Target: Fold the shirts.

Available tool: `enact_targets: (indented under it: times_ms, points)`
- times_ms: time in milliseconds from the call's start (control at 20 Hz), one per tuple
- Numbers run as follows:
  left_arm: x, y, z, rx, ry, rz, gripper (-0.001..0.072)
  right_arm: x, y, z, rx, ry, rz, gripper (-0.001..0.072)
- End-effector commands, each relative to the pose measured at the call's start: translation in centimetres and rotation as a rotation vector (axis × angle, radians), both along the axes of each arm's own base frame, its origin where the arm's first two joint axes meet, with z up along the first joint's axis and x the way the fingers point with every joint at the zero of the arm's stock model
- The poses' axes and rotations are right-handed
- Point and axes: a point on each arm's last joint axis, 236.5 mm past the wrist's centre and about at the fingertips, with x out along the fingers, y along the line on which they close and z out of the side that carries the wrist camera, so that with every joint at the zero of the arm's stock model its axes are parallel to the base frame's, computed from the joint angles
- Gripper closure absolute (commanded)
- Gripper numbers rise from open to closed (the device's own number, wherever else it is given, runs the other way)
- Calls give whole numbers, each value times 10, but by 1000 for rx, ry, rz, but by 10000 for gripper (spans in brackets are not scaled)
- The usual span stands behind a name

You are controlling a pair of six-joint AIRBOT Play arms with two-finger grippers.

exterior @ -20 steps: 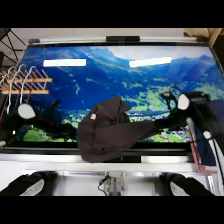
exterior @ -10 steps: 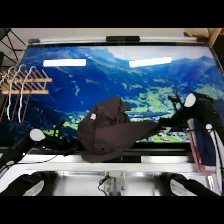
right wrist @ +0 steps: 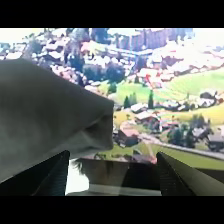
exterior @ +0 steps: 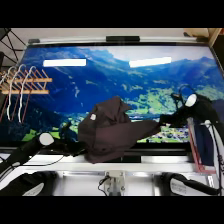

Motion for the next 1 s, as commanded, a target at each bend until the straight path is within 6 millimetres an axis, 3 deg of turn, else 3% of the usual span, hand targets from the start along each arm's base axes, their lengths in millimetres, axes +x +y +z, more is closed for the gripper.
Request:
enact_targets:
  times_ms: [0,300,350,400,450,500,600,700,800,850,950]
  points:
    - [0,-1,-1,1,-3,2,676,-6,5,-23,34,66,42,54]
    - [0,-1,-1,0,-3,2,676,3,21,-35,103,58,10,60]
    - [1,-1,0,0,-5,-1,676,4,23,-34,110,53,5,226]
    - [1,-2,1,-3,-21,-15,676,4,25,-34,114,55,8,444]
    - [4,-3,5,-10,-46,-33,677,2,29,-34,119,60,20,553]
    - [12,-3,11,-9,-81,-43,677,-1,37,-33,122,69,46,642]
    - [36,-3,38,6,-212,-91,678,-5,54,-26,125,69,124,642]
    - [66,8,91,51,-382,-163,678,3,68,0,122,-4,206,642]
    - [102,44,175,170,-608,-188,678,26,76,55,132,-158,229,642]
    - [117,66,231,229,-742,-151,678,39,83,97,159,-271,226,642]
    - [130,106,388,270,-1116,32,678,58,90,199,169,-556,236,641]
